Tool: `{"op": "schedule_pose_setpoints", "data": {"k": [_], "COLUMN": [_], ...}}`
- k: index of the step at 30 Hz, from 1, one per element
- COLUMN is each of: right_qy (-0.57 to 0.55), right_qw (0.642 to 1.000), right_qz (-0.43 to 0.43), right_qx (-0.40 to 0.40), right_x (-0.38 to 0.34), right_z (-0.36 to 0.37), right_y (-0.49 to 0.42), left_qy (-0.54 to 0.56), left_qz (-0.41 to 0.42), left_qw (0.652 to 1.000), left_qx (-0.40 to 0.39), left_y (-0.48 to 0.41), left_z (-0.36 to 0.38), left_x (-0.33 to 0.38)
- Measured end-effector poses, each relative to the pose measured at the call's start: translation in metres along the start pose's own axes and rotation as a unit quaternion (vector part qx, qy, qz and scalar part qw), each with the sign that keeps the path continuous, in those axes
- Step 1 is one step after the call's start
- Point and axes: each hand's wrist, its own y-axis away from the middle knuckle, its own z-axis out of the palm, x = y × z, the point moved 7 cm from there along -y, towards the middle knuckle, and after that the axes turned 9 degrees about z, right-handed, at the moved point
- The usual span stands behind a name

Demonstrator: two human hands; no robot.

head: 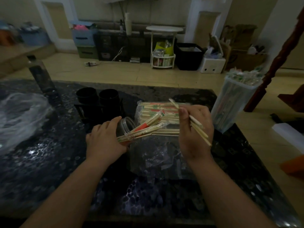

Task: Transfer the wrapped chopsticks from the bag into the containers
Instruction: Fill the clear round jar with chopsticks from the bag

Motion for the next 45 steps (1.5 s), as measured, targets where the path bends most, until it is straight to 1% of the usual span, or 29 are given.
{"op": "schedule_pose_setpoints", "data": {"k": [2, 3, 6, 8, 10, 14, 16, 19, 20, 23, 24, 25, 27, 29, 32, 33, 34, 35, 36, 37, 38, 39, 42, 43, 45], "right_qy": [-0.028, -0.061, -0.182, -0.235, -0.259, -0.235, -0.226, -0.206, -0.213, -0.294, -0.303, -0.290, -0.239, -0.238, -0.328, -0.324, -0.278, -0.215, -0.160, -0.124, -0.104, -0.099, -0.091, -0.090, -0.084], "right_qw": [1.000, 0.998, 0.970, 0.945, 0.928, 0.932, 0.928, 0.909, 0.897, 0.855, 0.849, 0.855, 0.868, 0.866, 0.832, 0.839, 0.865, 0.896, 0.917, 0.924, 0.926, 0.927, 0.941, 0.944, 0.941], "right_qz": [0.006, 0.027, 0.150, 0.220, 0.261, 0.266, 0.282, 0.323, 0.344, 0.405, 0.413, 0.409, 0.397, 0.396, 0.432, 0.427, 0.406, 0.371, 0.336, 0.317, 0.310, 0.317, 0.312, 0.307, 0.313], "right_qx": [0.006, -0.004, -0.050, -0.053, -0.053, -0.066, -0.094, -0.167, -0.176, -0.135, -0.128, -0.136, -0.179, -0.191, -0.118, -0.096, -0.094, -0.112, -0.146, -0.175, -0.188, -0.177, -0.093, -0.081, -0.094], "right_x": [-0.002, -0.001, 0.006, 0.014, 0.020, 0.020, 0.024, 0.032, 0.036, 0.041, 0.042, 0.043, 0.043, 0.042, 0.042, 0.043, 0.042, 0.041, 0.038, 0.036, 0.037, 0.039, 0.040, 0.040, 0.038], "right_z": [-0.001, 0.000, 0.011, 0.015, 0.017, 0.017, 0.021, 0.032, 0.034, 0.033, 0.032, 0.033, 0.038, 0.040, 0.033, 0.029, 0.026, 0.026, 0.030, 0.034, 0.036, 0.035, 0.022, 0.020, 0.023], "right_y": [-0.002, -0.002, 0.004, 0.008, 0.009, 0.007, 0.007, 0.009, 0.010, 0.011, 0.011, 0.011, 0.014, 0.016, 0.013, 0.011, 0.009, 0.007, 0.007, 0.010, 0.012, 0.013, 0.006, 0.005, 0.007], "left_qy": [0.003, 0.002, 0.005, 0.006, 0.007, 0.010, 0.008, -0.002, -0.003, 0.001, 0.001, 0.000, -0.004, -0.002, 0.006, 0.007, 0.007, 0.007, 0.007, 0.005, 0.001, -0.002, 0.005, 0.007, 0.005], "left_qz": [0.000, 0.001, 0.005, 0.011, 0.015, 0.032, 0.040, 0.043, 0.045, 0.045, 0.044, 0.045, 0.049, 0.050, 0.042, 0.042, 0.042, 0.043, 0.044, 0.046, 0.048, 0.048, 0.042, 0.039, 0.039], "left_qw": [1.000, 1.000, 1.000, 1.000, 1.000, 0.999, 0.998, 0.998, 0.998, 0.998, 0.998, 0.998, 0.998, 0.998, 0.998, 0.998, 0.998, 0.998, 0.998, 0.998, 0.998, 0.998, 0.999, 0.999, 0.999], "left_qx": [-0.005, -0.006, -0.001, 0.008, 0.013, 0.028, 0.037, 0.041, 0.044, 0.044, 0.043, 0.042, 0.041, 0.041, 0.040, 0.040, 0.040, 0.039, 0.039, 0.037, 0.034, 0.031, 0.025, 0.026, 0.027], "left_y": [0.001, 0.001, 0.001, 0.002, 0.002, 0.002, 0.002, 0.002, 0.001, 0.001, 0.001, 0.001, 0.002, 0.002, 0.002, 0.002, 0.002, 0.002, 0.002, 0.003, 0.003, 0.003, 0.003, 0.002, 0.002], "left_z": [0.001, 0.001, 0.000, -0.001, -0.001, -0.002, -0.002, -0.002, -0.001, -0.002, -0.002, -0.002, -0.002, -0.002, -0.003, -0.004, -0.004, -0.004, -0.005, -0.005, -0.005, -0.004, -0.004, -0.004, -0.004], "left_x": [0.001, 0.002, 0.003, 0.005, 0.006, 0.010, 0.012, 0.013, 0.012, 0.012, 0.012, 0.013, 0.015, 0.015, 0.015, 0.015, 0.015, 0.016, 0.016, 0.017, 0.017, 0.018, 0.018, 0.017, 0.017]}}
